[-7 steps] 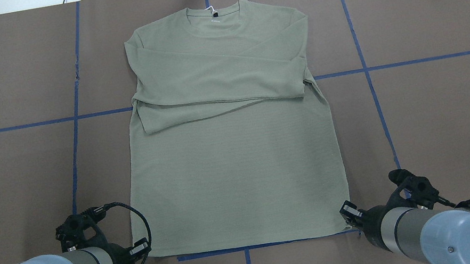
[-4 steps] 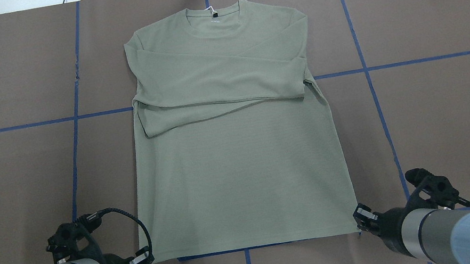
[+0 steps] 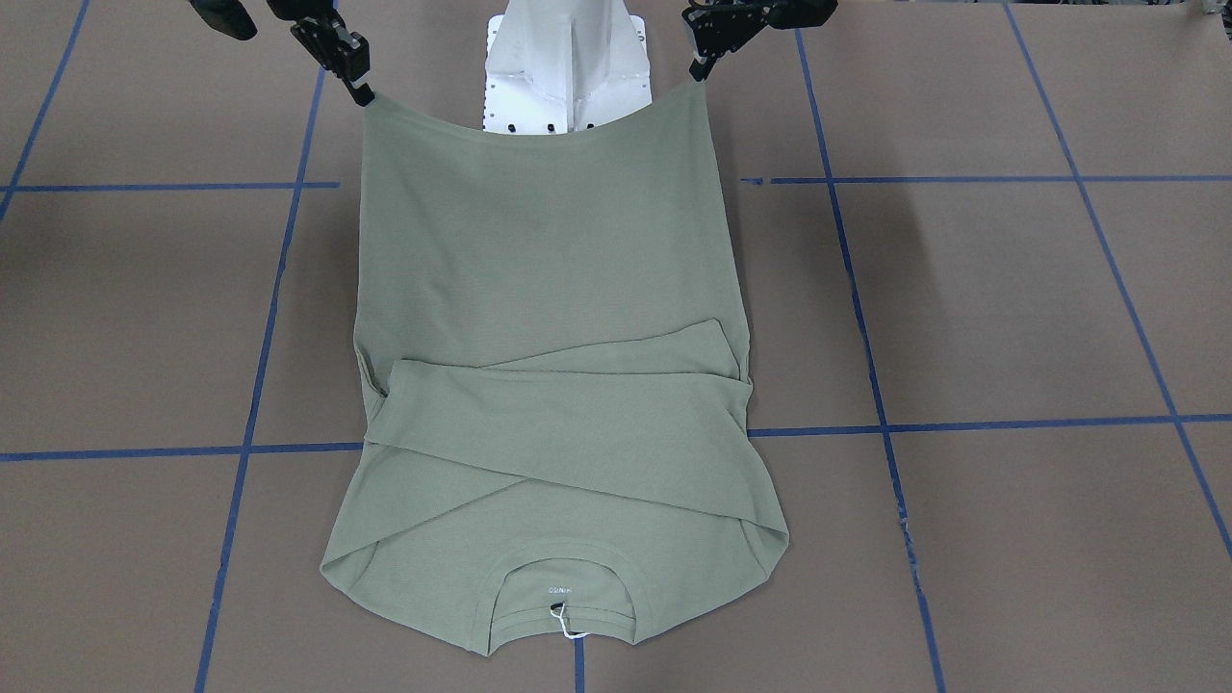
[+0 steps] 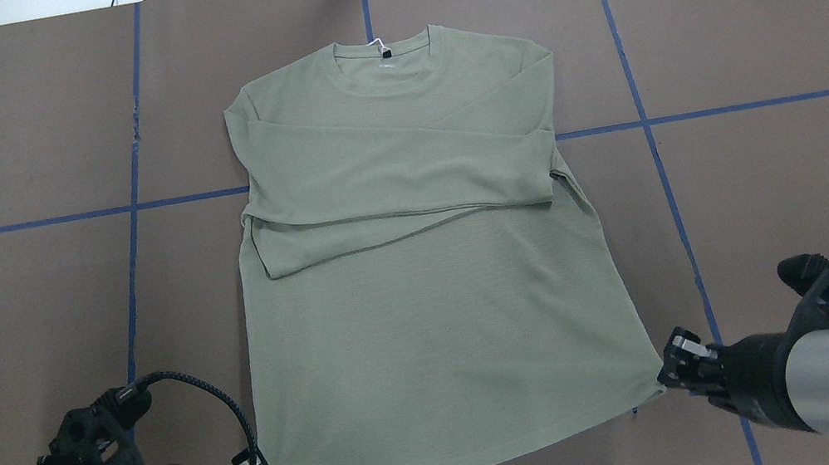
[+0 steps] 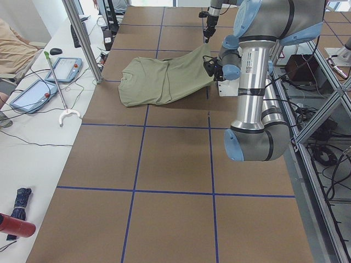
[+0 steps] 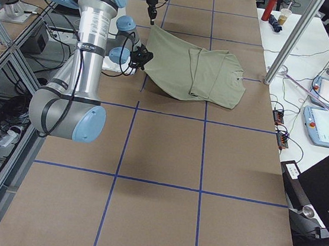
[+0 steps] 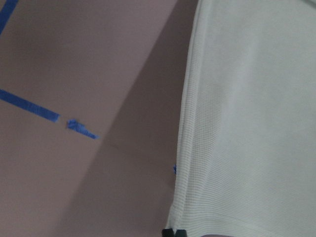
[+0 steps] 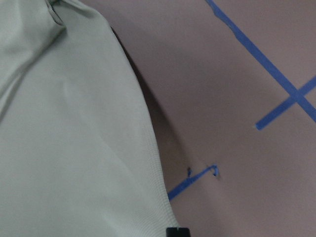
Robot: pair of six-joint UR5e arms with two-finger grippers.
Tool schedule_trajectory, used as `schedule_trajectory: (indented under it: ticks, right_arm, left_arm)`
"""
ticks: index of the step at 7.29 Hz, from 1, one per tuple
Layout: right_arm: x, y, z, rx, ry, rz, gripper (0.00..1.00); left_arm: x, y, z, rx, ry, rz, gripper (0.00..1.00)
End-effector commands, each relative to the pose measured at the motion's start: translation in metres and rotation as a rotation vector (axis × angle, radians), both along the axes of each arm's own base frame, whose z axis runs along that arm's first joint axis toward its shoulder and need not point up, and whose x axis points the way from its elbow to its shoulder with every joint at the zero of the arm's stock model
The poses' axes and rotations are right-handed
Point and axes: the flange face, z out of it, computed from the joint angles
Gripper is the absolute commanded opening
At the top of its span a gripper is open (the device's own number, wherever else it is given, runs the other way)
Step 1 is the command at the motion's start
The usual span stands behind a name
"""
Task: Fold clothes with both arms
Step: 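Lift the hem with both grippers and fold it toward the collar, then release the hem and draw both grippers back from the folded shirt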
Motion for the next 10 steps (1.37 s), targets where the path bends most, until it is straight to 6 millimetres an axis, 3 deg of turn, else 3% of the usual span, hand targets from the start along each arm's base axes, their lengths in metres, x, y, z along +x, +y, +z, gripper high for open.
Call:
schedule_trajectory:
  ticks: [1, 3, 4, 5, 7, 9, 10]
  right_arm:
    - [-0.012, -0.096, -0.007, 0.195, 0.115, 0.061, 0.0]
    - [-0.023, -0.231, -0.012, 0.214, 0.249, 0.055, 0.0]
    - [-0.025, -0.283, -0.006, 0.222, 0.297, 0.057, 0.0]
    - [-0.034, -0.322, 0.006, 0.234, 0.362, 0.037, 0.0]
    - [-0.062, -0.395, 0.006, 0.205, 0.411, 0.057, 0.0]
    - [-0.086, -0.437, 0.028, 0.216, 0.398, 0.077, 0.0]
    - [-0.096, -0.448, 0.041, 0.215, 0.398, 0.079, 0.0]
  left_arm:
    - [0.0, -0.084, -0.029, 0.183, 0.003, -0.106, 0.0]
    - [0.003, -0.2, -0.018, 0.254, -0.107, -0.196, 0.0]
    - [-0.013, -0.245, -0.006, 0.286, -0.151, -0.244, 0.0]
    - [-0.02, -0.281, 0.014, 0.321, -0.178, -0.275, 0.0]
    - [0.004, -0.334, 0.034, 0.323, -0.198, -0.307, 0.0]
    - [0.032, -0.369, 0.063, 0.318, -0.211, -0.32, 0.0]
    - [0.045, -0.383, 0.083, 0.316, -0.225, -0.328, 0.0]
